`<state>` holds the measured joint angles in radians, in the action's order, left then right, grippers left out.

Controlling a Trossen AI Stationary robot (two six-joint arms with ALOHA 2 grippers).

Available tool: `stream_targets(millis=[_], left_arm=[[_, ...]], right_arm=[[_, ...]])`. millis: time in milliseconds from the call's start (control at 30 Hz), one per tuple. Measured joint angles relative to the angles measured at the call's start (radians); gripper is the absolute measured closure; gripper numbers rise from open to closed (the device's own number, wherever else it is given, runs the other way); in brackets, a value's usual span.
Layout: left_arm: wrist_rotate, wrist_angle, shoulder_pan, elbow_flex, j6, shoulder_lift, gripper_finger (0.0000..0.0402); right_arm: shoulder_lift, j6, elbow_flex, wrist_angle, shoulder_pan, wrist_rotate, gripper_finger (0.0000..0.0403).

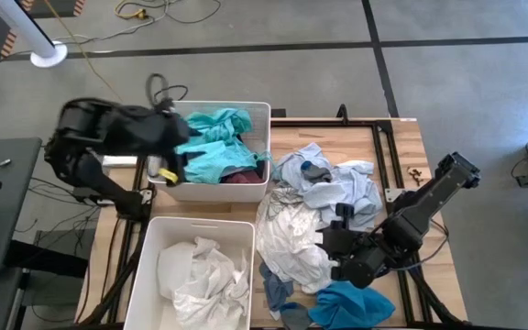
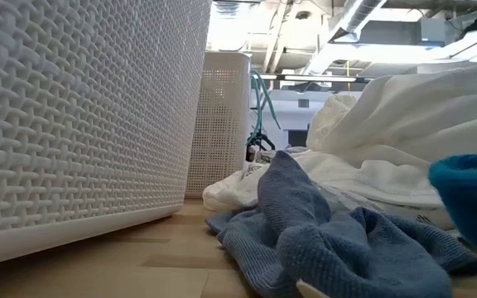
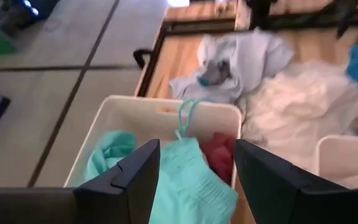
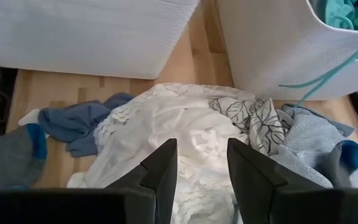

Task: Sort clothes
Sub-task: Put the white dress into the bottom white laundry bin

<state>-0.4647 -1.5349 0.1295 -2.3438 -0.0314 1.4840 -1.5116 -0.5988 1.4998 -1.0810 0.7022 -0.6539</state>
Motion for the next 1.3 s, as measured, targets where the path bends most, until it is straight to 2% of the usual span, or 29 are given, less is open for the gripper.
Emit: stream_targets(millis=[167, 200, 300, 367, 533, 700, 867, 1067, 1300], left_arm=[[-0.027, 0.021, 0.111, 0.041, -0.046, -0.044, 0.0201], [-0.072, 0.018, 0.132, 0.054, -0.057, -0.048, 0.0201], [-0.301, -0.004, 0.186, 0.101, -0.111, -0.083, 0.0201], [-0.373, 0.002, 0.209, 0.129, -0.153, -0.133, 0.0201], [-0.351, 0.042, 0.283, 0.272, -0.240, -0.239, 0.0201], [-0.350, 0.146, 0.369, 0.526, -0.296, -0.317, 0.0201], [-0.353, 0.374, 0.458, 0.767, -0.268, -0.379, 0.0201], [-0.312, 0.707, 0.546, 0.985, -0.145, -0.386, 0.0201], [-0.244, 1.158, 0.652, 1.225, 0.045, -0.384, 0.0201]], right_arm=[[0.000, -0.004, 0.000, -0.010, -0.019, 0.042, 0.0248], [0.000, -0.004, 0.000, -0.010, -0.020, 0.047, 0.0248], [0.000, -0.004, 0.000, -0.011, -0.025, 0.053, 0.0248], [0.000, -0.004, 0.000, -0.014, -0.025, 0.057, 0.0248], [-0.038, -0.008, 0.000, -0.024, -0.023, 0.104, 0.0248], [-0.124, -0.025, 0.000, -0.054, -0.022, 0.154, 0.0237], [-0.202, -0.025, 0.000, -0.070, -0.025, 0.173, 0.0195], [-0.230, -0.090, -0.001, -0.109, -0.029, 0.186, 0.0140], [-0.230, -0.121, 0.000, -0.054, 0.007, 0.164, 0.0130]])
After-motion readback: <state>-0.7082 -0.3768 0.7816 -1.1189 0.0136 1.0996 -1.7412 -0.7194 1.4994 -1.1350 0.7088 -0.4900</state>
